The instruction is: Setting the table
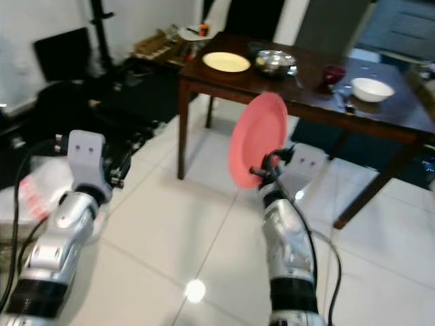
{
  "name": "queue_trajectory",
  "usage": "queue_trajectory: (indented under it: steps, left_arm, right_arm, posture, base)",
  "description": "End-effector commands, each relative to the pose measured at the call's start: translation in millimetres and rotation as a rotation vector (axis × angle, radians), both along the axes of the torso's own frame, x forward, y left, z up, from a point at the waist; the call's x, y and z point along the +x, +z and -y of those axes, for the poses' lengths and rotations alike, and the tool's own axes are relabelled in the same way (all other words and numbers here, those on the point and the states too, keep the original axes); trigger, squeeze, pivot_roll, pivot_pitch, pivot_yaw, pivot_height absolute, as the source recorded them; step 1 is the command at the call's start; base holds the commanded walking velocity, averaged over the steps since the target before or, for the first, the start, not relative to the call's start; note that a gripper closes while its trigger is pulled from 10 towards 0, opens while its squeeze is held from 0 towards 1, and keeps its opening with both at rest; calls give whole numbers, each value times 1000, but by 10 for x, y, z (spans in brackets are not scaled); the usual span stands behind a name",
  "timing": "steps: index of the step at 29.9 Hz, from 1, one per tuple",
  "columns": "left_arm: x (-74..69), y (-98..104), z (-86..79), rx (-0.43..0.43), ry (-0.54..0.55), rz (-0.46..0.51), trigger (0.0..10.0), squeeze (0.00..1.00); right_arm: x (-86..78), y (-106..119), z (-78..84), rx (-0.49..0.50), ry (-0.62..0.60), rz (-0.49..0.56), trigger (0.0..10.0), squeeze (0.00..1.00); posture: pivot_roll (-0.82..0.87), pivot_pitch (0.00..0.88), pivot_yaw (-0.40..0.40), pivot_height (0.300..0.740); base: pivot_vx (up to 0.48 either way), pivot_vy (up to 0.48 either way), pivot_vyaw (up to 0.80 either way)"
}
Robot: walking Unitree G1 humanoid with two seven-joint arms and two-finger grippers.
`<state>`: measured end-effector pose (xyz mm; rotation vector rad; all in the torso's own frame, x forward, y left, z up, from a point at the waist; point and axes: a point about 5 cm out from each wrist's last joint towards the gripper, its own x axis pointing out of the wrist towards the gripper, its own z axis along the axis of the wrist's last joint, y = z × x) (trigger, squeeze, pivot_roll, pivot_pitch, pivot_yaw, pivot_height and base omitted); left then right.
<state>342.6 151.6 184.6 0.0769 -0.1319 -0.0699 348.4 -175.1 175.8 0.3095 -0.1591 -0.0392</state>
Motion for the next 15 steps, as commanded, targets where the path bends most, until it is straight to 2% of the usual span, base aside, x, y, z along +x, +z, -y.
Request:
queue_trajectory:
  steps: [1,15]
  left_arm:
    - [2,-18,39,-5,-14,-7,10000,0]
    - [40,-8,98,-6,-37,0,10000,0]
  right_arm:
    - [-17,6,72,-3,-28,5,10000,0]
    - [-43,24,121,-14,-51,16,10000,0]
  posture:
    - [-86,41,68,740]
    - [-104,33,78,740]
  base:
    - [465,0,-800]
    - [462,0,-800]
